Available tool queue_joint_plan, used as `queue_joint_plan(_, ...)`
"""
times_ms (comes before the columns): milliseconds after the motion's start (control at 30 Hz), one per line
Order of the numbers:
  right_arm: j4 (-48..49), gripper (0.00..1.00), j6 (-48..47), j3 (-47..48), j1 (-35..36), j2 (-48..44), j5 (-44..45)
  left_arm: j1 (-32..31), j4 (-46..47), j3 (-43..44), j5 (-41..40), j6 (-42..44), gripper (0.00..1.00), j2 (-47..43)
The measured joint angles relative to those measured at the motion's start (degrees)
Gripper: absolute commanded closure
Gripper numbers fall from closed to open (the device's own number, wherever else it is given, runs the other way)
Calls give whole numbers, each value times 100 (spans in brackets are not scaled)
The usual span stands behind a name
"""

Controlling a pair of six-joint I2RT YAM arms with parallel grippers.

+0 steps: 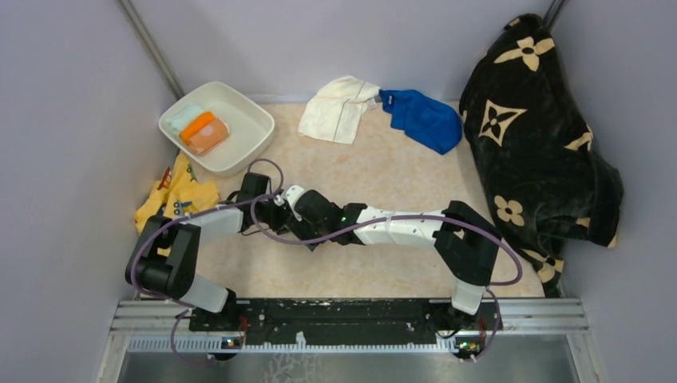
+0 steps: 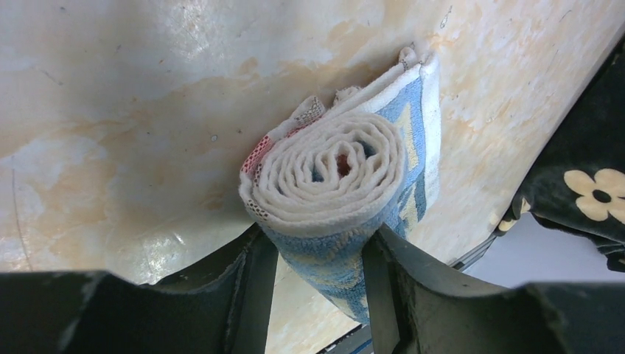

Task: Roll the towels
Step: Roll the towel at the center of the board.

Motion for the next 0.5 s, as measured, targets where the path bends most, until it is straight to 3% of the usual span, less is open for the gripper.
queue_joint_plan(367,146,56,-348,39,131,817,817,-50,-4,98,4,24,45,87)
queue_joint_plan(500,168,65,-435,68,149,935,988,-61,0,142,24,22,44,140)
